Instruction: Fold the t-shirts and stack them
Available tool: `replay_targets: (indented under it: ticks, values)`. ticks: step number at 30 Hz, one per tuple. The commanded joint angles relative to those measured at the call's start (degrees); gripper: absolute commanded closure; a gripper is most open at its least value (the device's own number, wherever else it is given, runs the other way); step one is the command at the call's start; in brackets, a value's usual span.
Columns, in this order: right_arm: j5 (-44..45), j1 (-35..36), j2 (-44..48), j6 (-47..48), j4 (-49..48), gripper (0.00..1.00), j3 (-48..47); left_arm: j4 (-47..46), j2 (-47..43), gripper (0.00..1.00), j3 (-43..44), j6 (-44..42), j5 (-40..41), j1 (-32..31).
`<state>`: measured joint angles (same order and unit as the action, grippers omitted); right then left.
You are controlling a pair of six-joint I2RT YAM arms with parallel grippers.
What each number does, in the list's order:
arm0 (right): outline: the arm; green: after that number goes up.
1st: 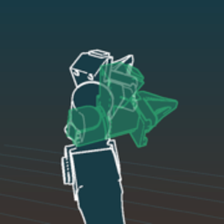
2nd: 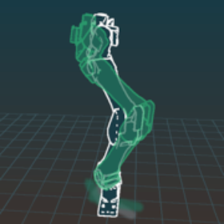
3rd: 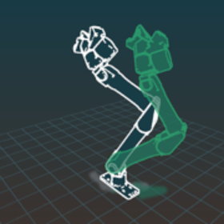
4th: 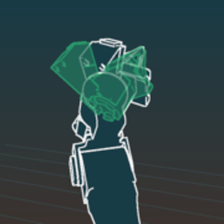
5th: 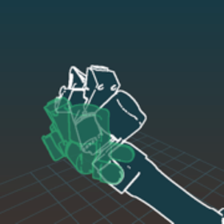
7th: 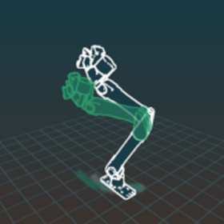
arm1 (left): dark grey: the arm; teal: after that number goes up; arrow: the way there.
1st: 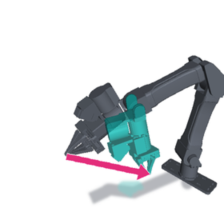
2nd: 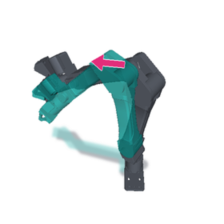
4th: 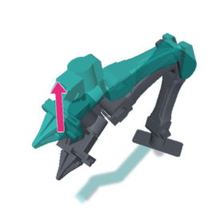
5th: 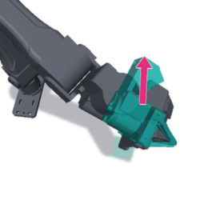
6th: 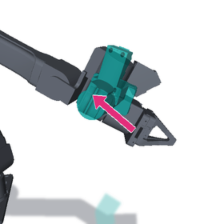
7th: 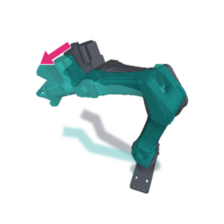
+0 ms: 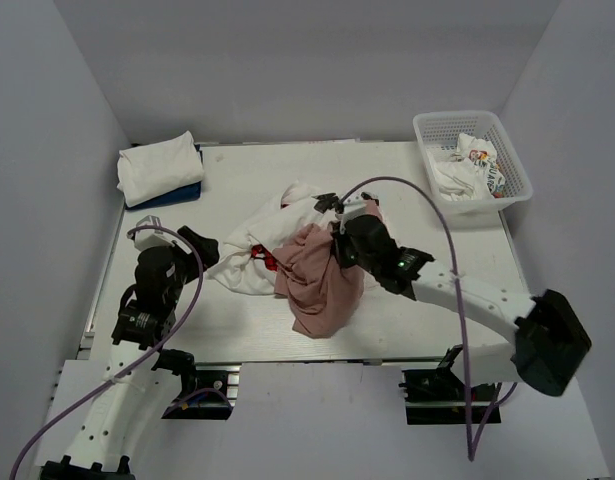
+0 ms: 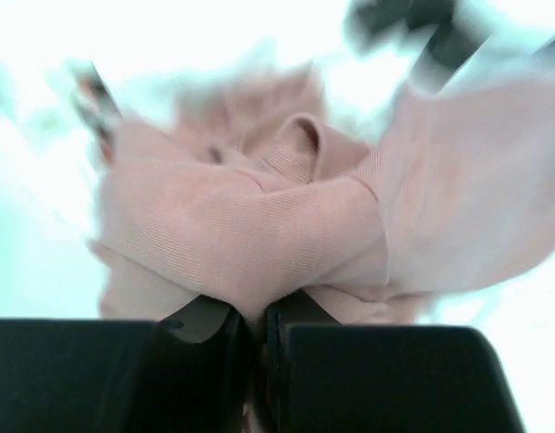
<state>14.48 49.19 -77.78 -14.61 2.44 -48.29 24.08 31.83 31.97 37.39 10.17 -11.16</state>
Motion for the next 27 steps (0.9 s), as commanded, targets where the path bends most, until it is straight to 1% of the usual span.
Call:
replay_targets:
  ticks: [1,2,4,6,7,8,9,10,12,14,15,16,17,18,19,20,21,23,24,25,26,27]
  values:
    - [9.2,-0.6,9.0,-0.3,-8.8,1.00,-3.8,0.6,-0.6,0.00,0.3,0.4,0.9,-0.1]
    - [12.1,-0.6,11.0,-0.1,-12.2,1.00,-3.7,0.6,-0.6,0.00,0.3,0.4,1.4,-0.1]
    - [18.3,-2.2,13.2,1.9,-13.8,1.00,-5.5,1.1,-0.1,0.00,0.3,0.4,1.4,-0.1]
    - [22.3,-3.7,13.9,3.4,-15.3,1.00,-8.6,1.1,-0.1,0.00,0.3,0.4,1.4,-0.1]
    - [27.5,-5.7,13.8,6.9,-16.9,1.00,-10.9,1.1,-0.1,0.00,0.3,0.9,2.0,-0.1]
    - [29.1,-6.6,13.5,8.4,-20.9,1.00,-12.3,1.1,-0.1,0.00,0.3,0.9,2.0,-0.1]
    - [29.9,-7.3,13.4,12.4,-23.0,1.00,-13.7,1.1,-0.1,0.00,0.3,0.9,2.0,-0.1]
    - [31.1,-10.0,12.3,16.5,-26.7,1.00,-15.8,1.1,-0.1,0.00,0.3,0.9,2.0,-0.1]
    - [31.7,-12.0,10.9,20.5,-28.2,1.00,-21.6,1.1,0.4,0.00,0.3,0.9,2.6,-0.1]
    - [31.8,-16.6,7.6,25.1,-28.3,1.00,-26.0,1.1,0.9,0.00,0.3,0.9,2.6,-0.1]
    - [31.4,-17.6,3.5,26.2,-27.8,1.00,-33.8,1.1,0.9,0.00,0.3,0.9,2.6,-0.1]
    - [30.7,-19.9,1.7,28.8,-26.3,1.00,-36.6,1.1,1.6,0.00,0.3,0.9,3.1,-0.1]
    - [30.4,-22.3,0.1,29.9,-25.9,1.00,-42.0,1.7,2.3,0.00,0.3,0.9,3.1,-0.1]
    - [30.2,-24.7,-5.6,30.9,-25.2,1.00,-47.6,1.7,2.3,0.00,0.3,0.9,3.1,-0.1]
    - [29.9,-25.6,-7.7,31.7,-24.3,1.00,-53.3,1.7,2.3,0.00,0.3,0.9,3.1,-0.1]
    - [29.7,-28.6,-9.5,33.9,-24.4,1.00,-55.3,1.7,2.9,0.00,0.3,0.9,3.1,-0.1]
    - [28.2,-29.6,-14.4,34.3,-24.5,1.00,-59.0,1.7,3.4,0.00,0.3,0.9,3.1,-0.1]
    - [24.0,-31.3,-18.3,34.7,-24.9,1.00,-62.3,1.7,3.9,0.00,0.8,0.9,3.7,-0.1]
    - [23.3,-33.9,-19.9,34.7,-23.8,1.00,-63.3,2.3,3.9,0.00,0.8,0.9,3.7,-0.1]
    - [23.6,-34.7,-23.1,33.7,-22.2,1.00,-67.9,2.3,4.5,0.00,1.3,0.9,3.7,-0.1]
    - [23.5,-36.5,-26.6,33.6,-21.5,1.00,-69.2,2.3,4.5,0.00,1.3,0.9,4.2,-0.1]
    - [23.8,-38.0,-28.1,32.3,-20.6,1.00,-71.4,2.3,5.1,0.00,1.3,0.9,4.2,-0.1]
